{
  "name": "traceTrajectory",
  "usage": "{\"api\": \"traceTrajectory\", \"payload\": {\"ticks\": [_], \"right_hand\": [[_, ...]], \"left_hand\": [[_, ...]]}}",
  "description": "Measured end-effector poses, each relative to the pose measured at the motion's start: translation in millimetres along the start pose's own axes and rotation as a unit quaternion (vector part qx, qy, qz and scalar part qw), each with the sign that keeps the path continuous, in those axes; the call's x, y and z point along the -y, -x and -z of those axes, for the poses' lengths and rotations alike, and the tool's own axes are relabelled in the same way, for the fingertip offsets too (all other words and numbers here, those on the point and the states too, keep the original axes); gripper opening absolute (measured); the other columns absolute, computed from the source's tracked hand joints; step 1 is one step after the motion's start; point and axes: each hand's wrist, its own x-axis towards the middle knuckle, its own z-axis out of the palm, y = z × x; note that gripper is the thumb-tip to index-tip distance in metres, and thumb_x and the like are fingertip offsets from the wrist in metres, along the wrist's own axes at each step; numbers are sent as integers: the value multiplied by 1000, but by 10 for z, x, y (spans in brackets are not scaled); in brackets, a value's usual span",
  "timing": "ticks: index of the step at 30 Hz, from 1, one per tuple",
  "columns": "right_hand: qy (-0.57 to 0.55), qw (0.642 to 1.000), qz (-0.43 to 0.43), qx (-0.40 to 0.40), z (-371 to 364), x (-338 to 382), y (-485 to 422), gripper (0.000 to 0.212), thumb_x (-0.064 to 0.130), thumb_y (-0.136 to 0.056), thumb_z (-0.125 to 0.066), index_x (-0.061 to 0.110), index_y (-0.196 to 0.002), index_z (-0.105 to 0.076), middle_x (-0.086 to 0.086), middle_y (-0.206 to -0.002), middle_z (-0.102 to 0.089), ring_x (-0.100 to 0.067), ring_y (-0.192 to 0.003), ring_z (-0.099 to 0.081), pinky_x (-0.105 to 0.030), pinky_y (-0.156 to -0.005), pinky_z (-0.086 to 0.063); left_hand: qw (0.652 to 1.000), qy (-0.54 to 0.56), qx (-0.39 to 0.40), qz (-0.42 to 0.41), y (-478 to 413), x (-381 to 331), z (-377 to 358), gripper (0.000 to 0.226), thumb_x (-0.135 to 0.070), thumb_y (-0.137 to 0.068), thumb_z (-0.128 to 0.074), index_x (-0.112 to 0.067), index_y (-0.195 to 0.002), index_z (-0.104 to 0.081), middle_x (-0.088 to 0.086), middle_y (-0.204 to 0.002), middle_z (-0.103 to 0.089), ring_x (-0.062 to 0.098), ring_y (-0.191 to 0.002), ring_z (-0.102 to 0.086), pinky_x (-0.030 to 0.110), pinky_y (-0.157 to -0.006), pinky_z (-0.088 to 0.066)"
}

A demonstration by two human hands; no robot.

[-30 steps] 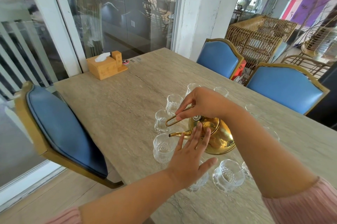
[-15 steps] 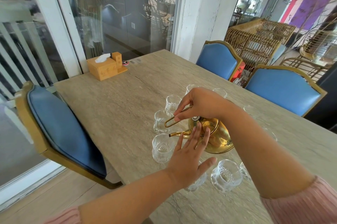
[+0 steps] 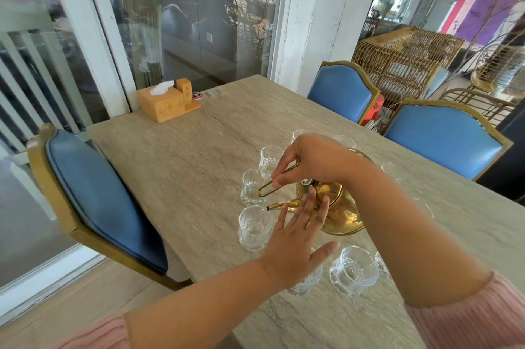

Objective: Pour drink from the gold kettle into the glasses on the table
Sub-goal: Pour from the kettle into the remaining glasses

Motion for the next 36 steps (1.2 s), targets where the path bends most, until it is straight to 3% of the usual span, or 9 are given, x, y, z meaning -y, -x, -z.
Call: {"api": "traceTrajectory", "payload": {"ticks": [9,17,20,23,27,32,36], "right_hand": [[21,1000,10,6,14,28,4,21,47,-73,-75,33,-89,-78,32,-63,-57,21,-66,-50,-12,-54,-30],[23,1000,10,7,12,24,-7,24,49,-73,-75,34,-90,-79,26,-78,-65,10,-69,-55,-16,-60,-39],[25,1000,15,6,14,21,5,23,49,-73,-75,34,-90,-78,30,-70,-59,19,-67,-52,-11,-54,-33],[12,1000,19,4,7,-1,7,21,46,-73,-76,33,-89,-78,31,-64,-57,21,-64,-50,-7,-54,-37],[-13,1000,21,0,-13,-51,-7,23,48,-71,-76,34,-89,-79,22,-84,-72,3,-70,-59,-21,-62,-42],[-54,998,21,4,-38,-140,-21,21,46,-70,-77,34,-87,-79,18,-85,-75,-7,-78,-66,-38,-76,-53],[-87,996,18,7,-39,-244,-32,22,46,-69,-79,33,-87,-79,17,-86,-75,-10,-82,-69,-44,-83,-53]], "left_hand": [[1000,0,5,-2,-9,-4,13,72,-63,-89,-10,-33,-144,24,-4,-153,32,2,-139,31,27,-107,26],[1000,-2,0,0,-18,-5,12,71,-63,-89,-10,-33,-143,25,-4,-152,33,2,-138,31,26,-106,28],[1000,-1,2,1,-17,-6,6,72,-63,-88,-10,-33,-143,25,-4,-153,33,2,-138,31,27,-107,26],[1000,-2,6,3,-17,-5,3,71,-63,-89,-11,-33,-142,26,-4,-153,32,2,-138,31,26,-106,27],[1000,-5,6,4,-20,6,-7,71,-61,-91,-13,-33,-143,24,-4,-153,32,3,-139,31,26,-105,28],[1000,-7,17,8,-35,27,-22,70,-59,-93,-17,-32,-145,23,-5,-153,32,5,-140,30,28,-106,26],[999,-25,33,10,-71,52,-26,71,-60,-92,-15,-31,-145,23,-6,-153,33,5,-140,29,30,-108,24]]}}
